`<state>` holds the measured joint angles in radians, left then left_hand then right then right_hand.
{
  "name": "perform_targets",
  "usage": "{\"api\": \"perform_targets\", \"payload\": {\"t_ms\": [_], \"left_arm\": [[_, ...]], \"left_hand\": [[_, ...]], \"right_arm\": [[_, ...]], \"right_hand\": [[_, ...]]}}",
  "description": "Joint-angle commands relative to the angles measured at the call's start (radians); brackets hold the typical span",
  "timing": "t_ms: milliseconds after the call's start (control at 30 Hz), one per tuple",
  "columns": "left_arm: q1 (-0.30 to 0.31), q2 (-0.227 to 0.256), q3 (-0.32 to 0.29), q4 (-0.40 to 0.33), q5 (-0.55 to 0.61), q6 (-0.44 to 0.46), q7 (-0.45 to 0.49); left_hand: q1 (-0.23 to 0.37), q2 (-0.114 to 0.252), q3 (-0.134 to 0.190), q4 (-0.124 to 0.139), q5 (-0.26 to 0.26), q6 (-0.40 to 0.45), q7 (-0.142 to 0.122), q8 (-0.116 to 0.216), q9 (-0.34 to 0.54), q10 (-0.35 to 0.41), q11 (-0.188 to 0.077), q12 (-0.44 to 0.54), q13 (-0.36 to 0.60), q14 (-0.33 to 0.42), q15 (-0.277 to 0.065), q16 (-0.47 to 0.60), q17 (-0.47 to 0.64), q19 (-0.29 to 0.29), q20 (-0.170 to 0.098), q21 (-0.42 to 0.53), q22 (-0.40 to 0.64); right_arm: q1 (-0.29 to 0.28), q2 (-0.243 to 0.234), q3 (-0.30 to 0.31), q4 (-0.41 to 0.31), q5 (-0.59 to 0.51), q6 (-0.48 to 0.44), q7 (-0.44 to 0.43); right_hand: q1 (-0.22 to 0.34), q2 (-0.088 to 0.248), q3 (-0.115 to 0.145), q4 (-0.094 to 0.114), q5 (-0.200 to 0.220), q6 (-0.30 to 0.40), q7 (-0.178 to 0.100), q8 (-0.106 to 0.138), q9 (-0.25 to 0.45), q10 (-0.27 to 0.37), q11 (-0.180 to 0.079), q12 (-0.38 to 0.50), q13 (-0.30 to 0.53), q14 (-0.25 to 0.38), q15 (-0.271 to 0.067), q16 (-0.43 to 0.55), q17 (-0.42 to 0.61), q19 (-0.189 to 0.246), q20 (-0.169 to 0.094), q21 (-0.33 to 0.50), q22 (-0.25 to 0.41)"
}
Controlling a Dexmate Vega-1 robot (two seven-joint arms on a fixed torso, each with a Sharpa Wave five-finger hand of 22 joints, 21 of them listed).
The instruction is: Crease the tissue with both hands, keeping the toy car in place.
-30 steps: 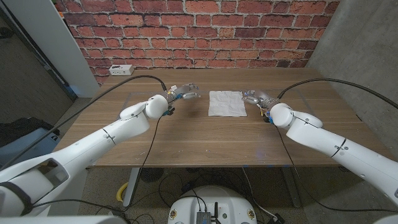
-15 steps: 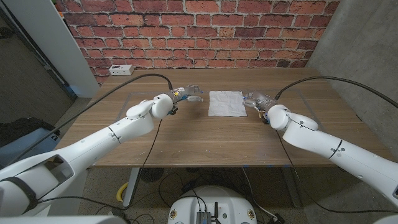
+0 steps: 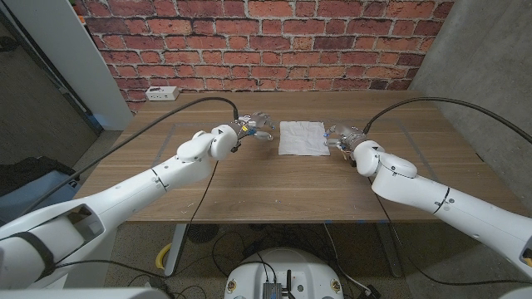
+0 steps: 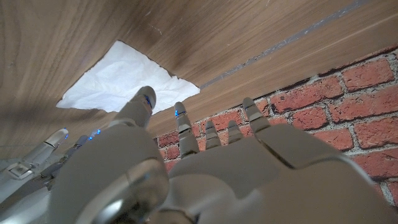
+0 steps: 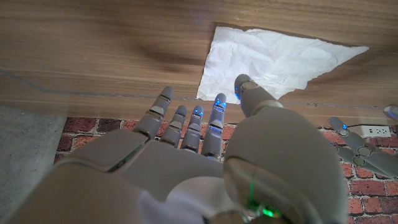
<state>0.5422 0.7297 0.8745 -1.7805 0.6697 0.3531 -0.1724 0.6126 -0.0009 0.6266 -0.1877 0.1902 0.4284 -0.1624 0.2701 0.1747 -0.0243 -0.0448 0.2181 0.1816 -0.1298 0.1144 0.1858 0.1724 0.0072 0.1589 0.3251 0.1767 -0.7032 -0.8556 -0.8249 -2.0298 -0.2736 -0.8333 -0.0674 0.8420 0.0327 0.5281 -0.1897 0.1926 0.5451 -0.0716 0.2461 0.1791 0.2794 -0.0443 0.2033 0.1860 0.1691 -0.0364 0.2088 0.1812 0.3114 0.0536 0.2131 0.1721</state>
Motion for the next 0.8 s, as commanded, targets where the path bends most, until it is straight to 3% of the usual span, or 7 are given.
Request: {"api": "perform_targets", "payload": {"t_ms": [33,233,800], "left_arm": [[-0.014,-0.021,0.027,0.01,0.125,0.001,-0.06],[-0.023,-0.037,0.044,0.021,0.18,-0.004,-0.084],[-0.033,-0.077,0.044,0.084,0.18,-0.075,-0.08]], "left_hand": [[0.039,-0.021,-0.014,0.0,0.009,0.032,-0.021,0.005,0.004,0.0,-0.019,-0.006,0.0,0.005,0.006,-0.002,0.0,0.007,0.005,-0.008,0.002],[0.07,-0.038,-0.024,0.003,0.012,0.043,-0.036,0.0,0.004,-0.005,-0.03,-0.01,0.001,-0.004,0.005,-0.005,0.001,0.008,-0.003,-0.017,0.002],[0.12,-0.051,-0.041,0.011,0.011,0.078,-0.035,-0.006,0.005,-0.005,-0.033,-0.013,0.001,-0.006,0.004,-0.004,0.001,0.008,-0.01,-0.033,0.003]], "right_arm": [[0.029,0.006,-0.043,-0.001,-0.072,-0.046,0.057],[0.025,0.008,-0.033,0.003,-0.071,-0.035,0.065],[0.008,0.016,-0.006,0.017,-0.061,-0.01,0.062]], "right_hand": [[0.036,-0.018,-0.016,0.005,0.011,-0.002,-0.013,-0.013,0.006,-0.016,-0.015,-0.008,0.002,-0.015,-0.008,-0.007,0.002,-0.005,-0.01,-0.006,0.004],[0.05,-0.029,-0.029,0.011,0.015,-0.009,-0.017,-0.022,0.007,-0.024,-0.014,-0.01,0.003,-0.027,-0.008,-0.011,0.004,-0.011,-0.012,-0.01,0.004],[0.058,-0.034,-0.047,0.023,0.019,-0.003,-0.01,-0.029,0.008,-0.023,-0.006,-0.009,0.003,-0.029,-0.002,-0.009,0.007,-0.008,-0.008,-0.009,0.005]]}}
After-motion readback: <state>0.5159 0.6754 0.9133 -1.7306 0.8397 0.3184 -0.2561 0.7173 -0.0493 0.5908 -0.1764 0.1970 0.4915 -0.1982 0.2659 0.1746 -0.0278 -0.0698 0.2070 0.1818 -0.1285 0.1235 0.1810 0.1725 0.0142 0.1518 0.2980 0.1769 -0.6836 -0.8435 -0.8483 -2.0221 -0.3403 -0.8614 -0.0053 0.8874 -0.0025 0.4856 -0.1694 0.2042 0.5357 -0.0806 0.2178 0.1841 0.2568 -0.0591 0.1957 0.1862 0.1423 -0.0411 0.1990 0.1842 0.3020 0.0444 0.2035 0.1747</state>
